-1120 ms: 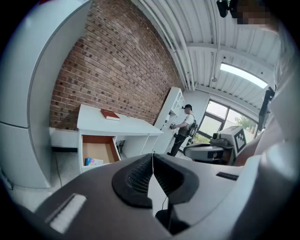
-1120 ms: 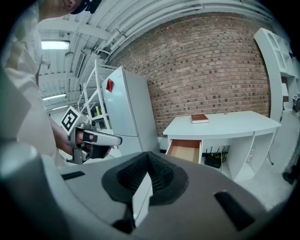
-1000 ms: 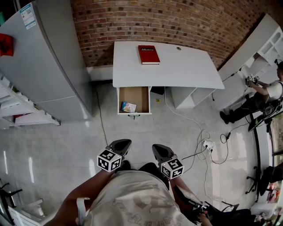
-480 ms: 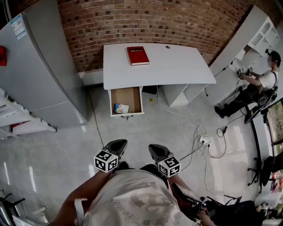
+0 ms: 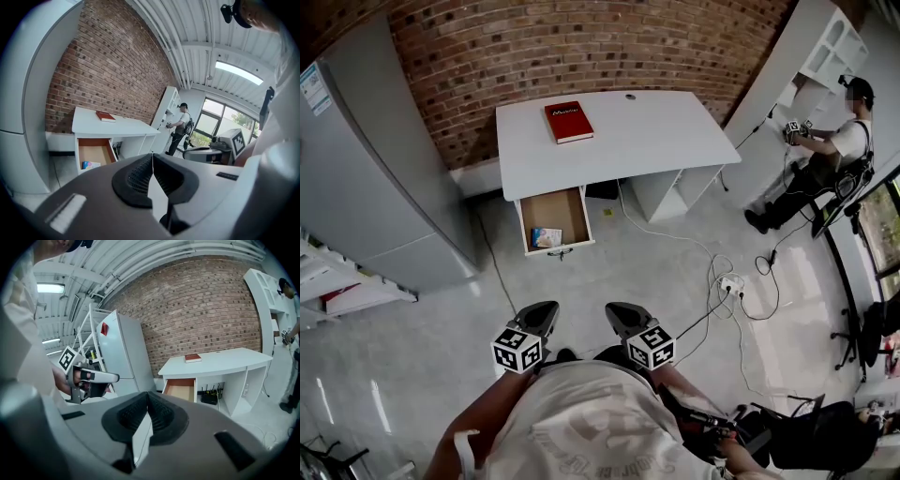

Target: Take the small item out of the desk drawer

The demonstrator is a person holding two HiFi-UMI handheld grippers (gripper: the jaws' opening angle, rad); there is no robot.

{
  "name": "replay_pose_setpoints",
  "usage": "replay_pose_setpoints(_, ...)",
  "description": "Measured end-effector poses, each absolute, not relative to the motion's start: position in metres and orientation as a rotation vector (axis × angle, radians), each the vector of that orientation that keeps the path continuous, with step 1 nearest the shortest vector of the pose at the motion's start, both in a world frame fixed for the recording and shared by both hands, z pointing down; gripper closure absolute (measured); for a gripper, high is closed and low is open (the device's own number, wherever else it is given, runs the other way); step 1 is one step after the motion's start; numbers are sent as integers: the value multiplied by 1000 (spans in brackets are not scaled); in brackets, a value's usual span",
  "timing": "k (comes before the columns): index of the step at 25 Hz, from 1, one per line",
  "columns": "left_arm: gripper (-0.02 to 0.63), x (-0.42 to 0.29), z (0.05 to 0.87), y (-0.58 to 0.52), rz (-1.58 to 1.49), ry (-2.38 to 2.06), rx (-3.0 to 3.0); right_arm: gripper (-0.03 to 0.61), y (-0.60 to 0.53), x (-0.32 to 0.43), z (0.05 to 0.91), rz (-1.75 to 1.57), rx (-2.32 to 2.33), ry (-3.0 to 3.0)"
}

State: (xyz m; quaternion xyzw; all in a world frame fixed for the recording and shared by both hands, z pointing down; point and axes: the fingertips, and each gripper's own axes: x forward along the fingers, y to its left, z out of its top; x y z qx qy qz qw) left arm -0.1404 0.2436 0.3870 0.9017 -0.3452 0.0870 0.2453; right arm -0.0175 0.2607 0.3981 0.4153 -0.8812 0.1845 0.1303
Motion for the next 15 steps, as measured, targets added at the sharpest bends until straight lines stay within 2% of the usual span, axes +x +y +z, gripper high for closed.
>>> replay_pose_setpoints(15,606,-176,381,237,207,-1026,2449,572,240,-33,387,504,1198,-2577)
